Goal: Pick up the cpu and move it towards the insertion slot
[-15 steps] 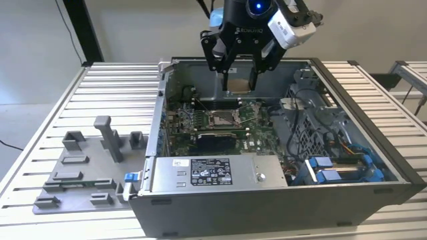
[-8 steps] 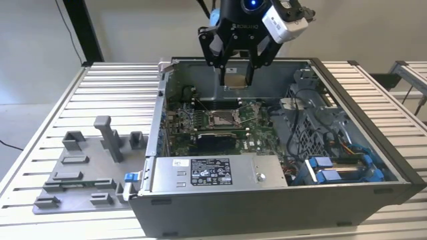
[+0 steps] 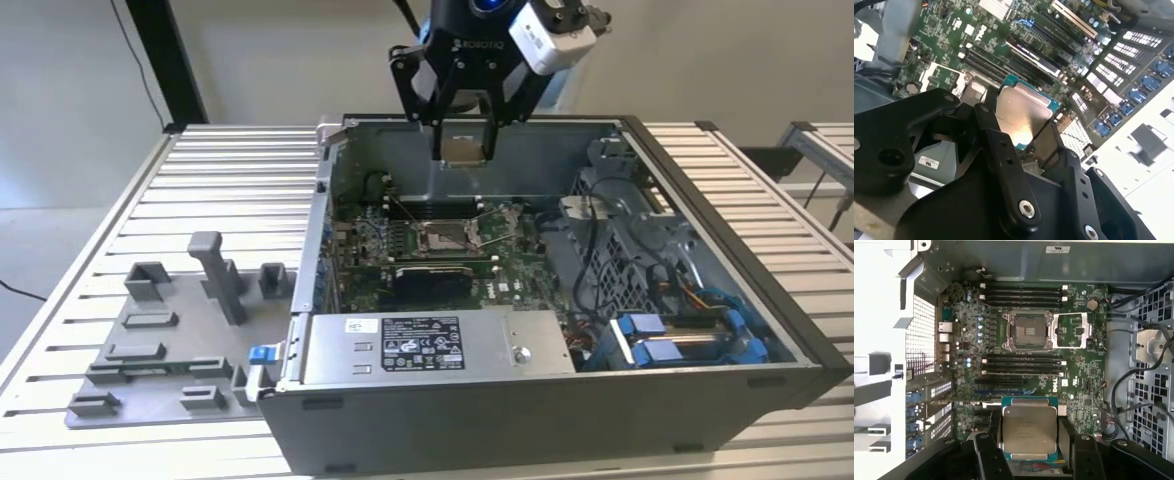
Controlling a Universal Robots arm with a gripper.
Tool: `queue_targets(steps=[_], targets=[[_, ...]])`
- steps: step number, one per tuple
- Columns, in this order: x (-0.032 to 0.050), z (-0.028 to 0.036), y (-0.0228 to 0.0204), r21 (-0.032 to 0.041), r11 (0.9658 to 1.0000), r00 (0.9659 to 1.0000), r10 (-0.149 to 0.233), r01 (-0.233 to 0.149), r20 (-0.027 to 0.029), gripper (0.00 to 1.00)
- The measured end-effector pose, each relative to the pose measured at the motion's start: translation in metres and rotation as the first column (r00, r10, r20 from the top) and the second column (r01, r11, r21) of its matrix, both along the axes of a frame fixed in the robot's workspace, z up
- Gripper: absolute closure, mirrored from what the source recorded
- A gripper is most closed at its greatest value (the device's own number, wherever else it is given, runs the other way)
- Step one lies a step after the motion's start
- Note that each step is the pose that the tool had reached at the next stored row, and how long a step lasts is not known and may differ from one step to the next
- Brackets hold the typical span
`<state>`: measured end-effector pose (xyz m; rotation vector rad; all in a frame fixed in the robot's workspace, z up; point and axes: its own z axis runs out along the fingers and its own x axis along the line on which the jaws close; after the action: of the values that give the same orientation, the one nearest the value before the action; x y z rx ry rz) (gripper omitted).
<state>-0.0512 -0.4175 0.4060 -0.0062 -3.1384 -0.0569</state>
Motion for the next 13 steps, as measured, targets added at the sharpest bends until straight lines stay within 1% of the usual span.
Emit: queue_targets(steps=[2, 4, 13], targets=[[-0.0003, -0.0005, 0.0061, 0.0001, 1.0000, 1.0000, 0.000, 0.000, 0.0001, 1.00], [-0.0003, -0.0010, 0.0132, 0.0000, 1.0000, 1.0000, 0.000, 0.000, 0.0000, 1.00], [-0.0003, -0.0030, 0.0501, 0.0001, 1.0000, 1.0000, 0.000, 0.000, 0.0001, 1.00]])
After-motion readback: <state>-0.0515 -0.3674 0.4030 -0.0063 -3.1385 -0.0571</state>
